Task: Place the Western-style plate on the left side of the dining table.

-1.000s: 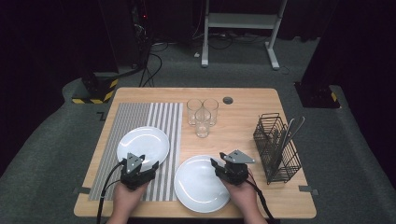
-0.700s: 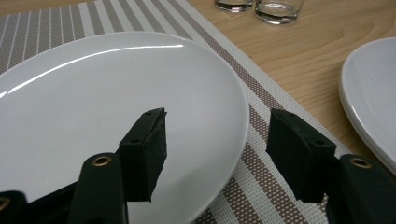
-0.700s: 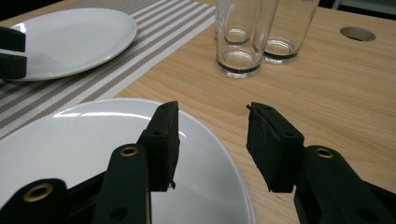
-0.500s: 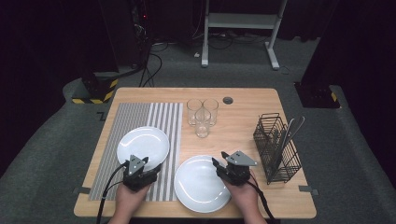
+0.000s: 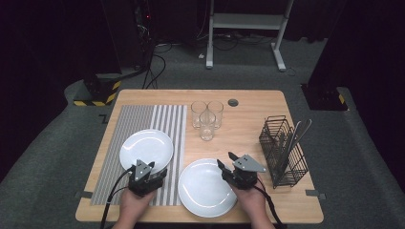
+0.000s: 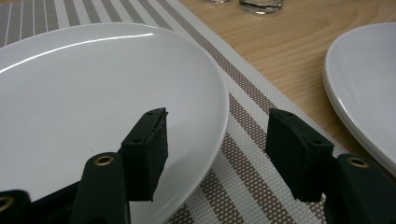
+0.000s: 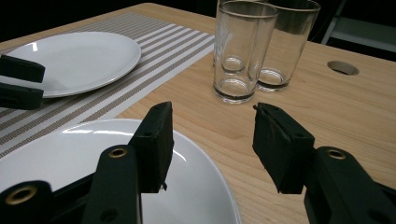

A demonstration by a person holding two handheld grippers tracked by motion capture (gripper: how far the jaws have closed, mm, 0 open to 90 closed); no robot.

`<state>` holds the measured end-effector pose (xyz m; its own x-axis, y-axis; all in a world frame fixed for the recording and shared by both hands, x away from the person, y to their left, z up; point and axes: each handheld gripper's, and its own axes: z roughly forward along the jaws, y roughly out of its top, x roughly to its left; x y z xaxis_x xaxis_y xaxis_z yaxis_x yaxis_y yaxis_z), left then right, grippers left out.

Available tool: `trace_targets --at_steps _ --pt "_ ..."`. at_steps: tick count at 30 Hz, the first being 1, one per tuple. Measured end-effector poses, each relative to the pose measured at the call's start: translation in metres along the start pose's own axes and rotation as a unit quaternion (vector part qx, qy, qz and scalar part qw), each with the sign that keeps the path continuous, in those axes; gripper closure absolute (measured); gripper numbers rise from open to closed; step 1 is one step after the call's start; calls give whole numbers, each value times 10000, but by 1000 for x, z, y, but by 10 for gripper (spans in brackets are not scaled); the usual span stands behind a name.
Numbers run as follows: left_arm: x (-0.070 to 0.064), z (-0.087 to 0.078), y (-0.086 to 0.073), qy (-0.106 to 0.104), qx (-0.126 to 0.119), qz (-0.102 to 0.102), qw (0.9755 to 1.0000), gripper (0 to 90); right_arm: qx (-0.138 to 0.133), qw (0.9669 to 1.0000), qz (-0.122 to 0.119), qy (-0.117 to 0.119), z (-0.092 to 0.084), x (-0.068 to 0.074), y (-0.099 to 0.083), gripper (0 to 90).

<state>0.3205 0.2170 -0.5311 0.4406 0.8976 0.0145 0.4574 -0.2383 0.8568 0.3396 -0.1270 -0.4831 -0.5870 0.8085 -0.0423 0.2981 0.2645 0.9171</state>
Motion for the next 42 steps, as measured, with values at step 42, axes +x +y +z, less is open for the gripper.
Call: trace_targets --at_steps 42 --pt "2 1 0 -63 96 -1 9999 338 -383 9990 46 -213 -23 -7 35 465"
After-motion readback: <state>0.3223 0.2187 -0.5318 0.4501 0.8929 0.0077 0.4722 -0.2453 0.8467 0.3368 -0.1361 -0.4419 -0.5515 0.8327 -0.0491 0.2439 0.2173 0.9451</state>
